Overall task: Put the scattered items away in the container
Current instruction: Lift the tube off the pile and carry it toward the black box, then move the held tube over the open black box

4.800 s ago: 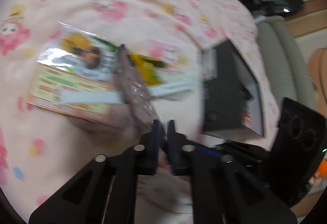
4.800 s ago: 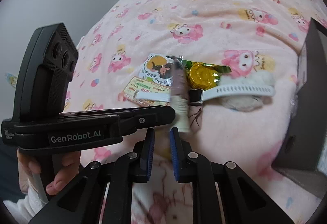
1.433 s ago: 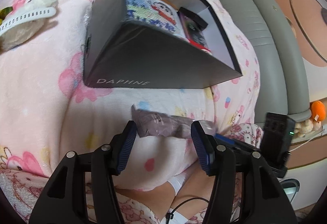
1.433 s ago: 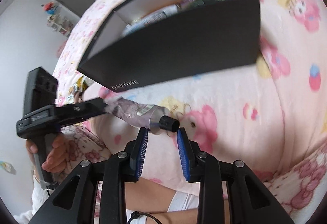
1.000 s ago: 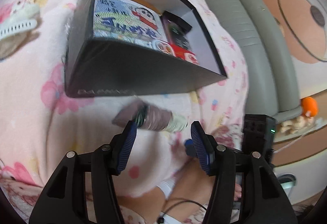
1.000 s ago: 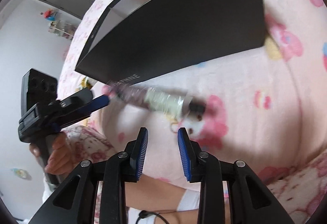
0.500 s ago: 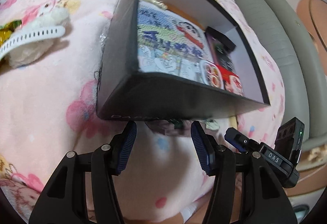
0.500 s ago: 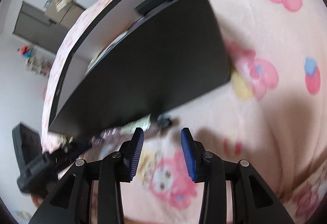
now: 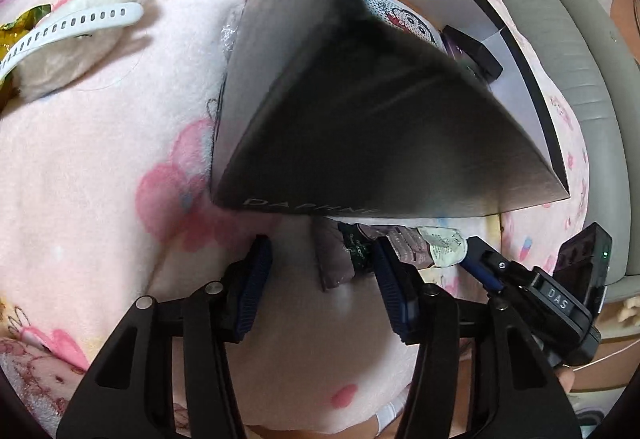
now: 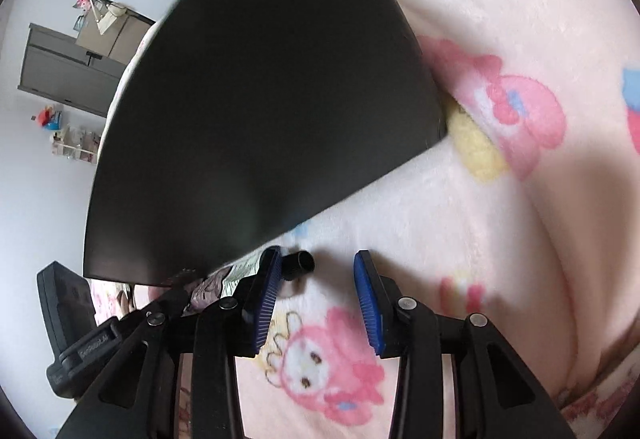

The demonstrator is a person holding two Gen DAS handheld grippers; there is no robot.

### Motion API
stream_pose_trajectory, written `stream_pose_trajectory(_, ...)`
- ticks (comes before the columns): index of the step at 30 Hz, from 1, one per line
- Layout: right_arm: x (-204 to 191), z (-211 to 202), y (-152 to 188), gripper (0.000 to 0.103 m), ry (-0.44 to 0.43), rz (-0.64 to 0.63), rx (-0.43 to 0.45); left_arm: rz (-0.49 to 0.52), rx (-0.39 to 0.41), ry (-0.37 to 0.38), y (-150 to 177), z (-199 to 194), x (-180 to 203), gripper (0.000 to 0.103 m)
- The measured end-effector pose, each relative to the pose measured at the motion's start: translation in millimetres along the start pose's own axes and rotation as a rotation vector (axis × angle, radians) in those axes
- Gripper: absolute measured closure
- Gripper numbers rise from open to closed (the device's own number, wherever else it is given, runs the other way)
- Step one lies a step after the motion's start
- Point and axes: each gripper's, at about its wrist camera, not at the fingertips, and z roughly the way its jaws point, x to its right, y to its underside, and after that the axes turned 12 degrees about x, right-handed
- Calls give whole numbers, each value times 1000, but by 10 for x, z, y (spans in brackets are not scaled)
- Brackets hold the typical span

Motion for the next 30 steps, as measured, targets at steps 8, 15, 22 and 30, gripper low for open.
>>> stream_pose_trajectory(8,-83,134,112,68,-78,-30,-3,22,-16,54,-2,27,23,51)
stream_pose_trajectory(15,-117,0,321,67,-85,-93,-47,49,-22,67,28,-20,21,65)
stream_pose_trajectory(22,-146,40,489,64,-97,-122,-65,-47,-51,101,-90,122,-107,51)
stream_pose_trajectory(30,-195,-206,721,63,-118,-166,-59,-19,-30,176,-18,-179,-114,62)
